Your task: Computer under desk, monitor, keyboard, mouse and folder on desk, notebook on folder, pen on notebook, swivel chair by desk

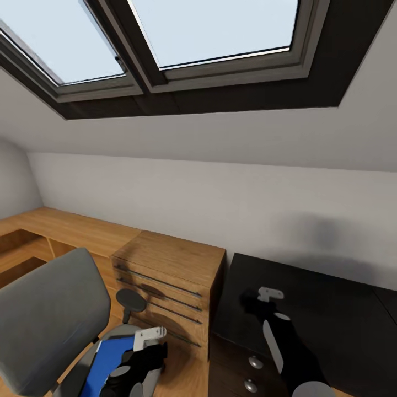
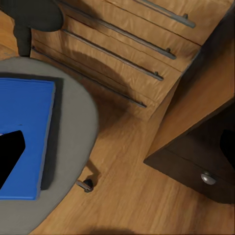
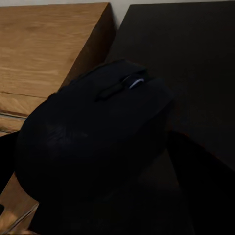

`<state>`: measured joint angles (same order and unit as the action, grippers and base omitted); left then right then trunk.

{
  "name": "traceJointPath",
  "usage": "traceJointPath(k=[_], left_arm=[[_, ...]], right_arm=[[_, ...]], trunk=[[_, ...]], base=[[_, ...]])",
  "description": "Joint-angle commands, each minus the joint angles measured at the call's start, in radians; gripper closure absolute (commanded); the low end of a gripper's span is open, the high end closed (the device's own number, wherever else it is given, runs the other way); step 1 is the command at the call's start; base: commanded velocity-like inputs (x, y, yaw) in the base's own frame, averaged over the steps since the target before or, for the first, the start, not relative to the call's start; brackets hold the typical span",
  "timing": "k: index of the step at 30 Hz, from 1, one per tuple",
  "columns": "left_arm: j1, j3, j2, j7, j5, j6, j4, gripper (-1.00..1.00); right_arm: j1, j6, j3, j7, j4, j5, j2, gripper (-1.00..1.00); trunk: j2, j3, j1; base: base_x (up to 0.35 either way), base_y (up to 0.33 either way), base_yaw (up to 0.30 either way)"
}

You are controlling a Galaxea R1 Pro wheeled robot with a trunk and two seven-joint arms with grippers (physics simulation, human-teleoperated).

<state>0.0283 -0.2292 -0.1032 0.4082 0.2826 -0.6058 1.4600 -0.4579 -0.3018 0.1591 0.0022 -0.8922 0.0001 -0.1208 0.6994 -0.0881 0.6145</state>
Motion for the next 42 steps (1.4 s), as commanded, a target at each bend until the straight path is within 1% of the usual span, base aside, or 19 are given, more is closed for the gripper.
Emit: traceJointPath(k=[1, 2, 3, 6, 26, 40, 42], left_arm=[[0.001, -0.001, 0.000, 0.010, 0.021, -0.003, 0.010, -1.00], [0.001, -0.001, 0.000, 0.010, 0.032, -0.003, 0.017, -1.00], [0.001, -0.001, 0.001, 0.010, 0.047, -0.003, 0.024, -1.00], [0.001, -0.001, 0.000, 0.011, 0.053, -0.003, 0.028, -1.00], [0.001, -0.001, 0.002, 0.012, 0.056, -0.005, 0.030, -1.00], [0.001, -0.001, 0.000, 0.012, 0.056, -0.005, 0.029, -1.00], [0.001, -0.001, 0.000, 0.012, 0.056, -0.006, 0.028, -1.00]], right_arm=[[-0.001, -0.004, 0.002, 0.012, 0.011, 0.000, 0.000, 1.00], [-0.001, 0.006, 0.002, 0.020, 0.019, 0.001, 0.002, 1.00], [-0.001, 0.033, 0.002, 0.028, 0.028, 0.001, 0.004, 1.00], [-0.001, 0.050, 0.002, 0.033, 0.033, 0.001, 0.005, 1.00], [-0.001, 0.056, 0.003, 0.034, 0.029, -0.005, 0.003, 1.00], [-0.001, 0.058, 0.002, 0.036, 0.041, -0.004, 0.005, 1.00], [-0.001, 0.054, 0.002, 0.036, 0.070, -0.003, 0.004, 1.00]], trunk=[[0.002, -0.002, 0.000], [0.002, -0.002, 0.000], [0.002, -0.002, 0.000], [0.002, -0.002, 0.000], [0.002, -0.002, 0.000], [0.100, -0.046, 0.054], [0.114, -0.052, 0.062]], base=[[0.000, 0.000, 0.000], [0.000, 0.000, 0.000], [0.000, 0.000, 0.000], [0.000, 0.000, 0.000], [0.000, 0.000, 0.000], [0.000, 0.000, 0.000], [0.000, 0.000, 0.000]])
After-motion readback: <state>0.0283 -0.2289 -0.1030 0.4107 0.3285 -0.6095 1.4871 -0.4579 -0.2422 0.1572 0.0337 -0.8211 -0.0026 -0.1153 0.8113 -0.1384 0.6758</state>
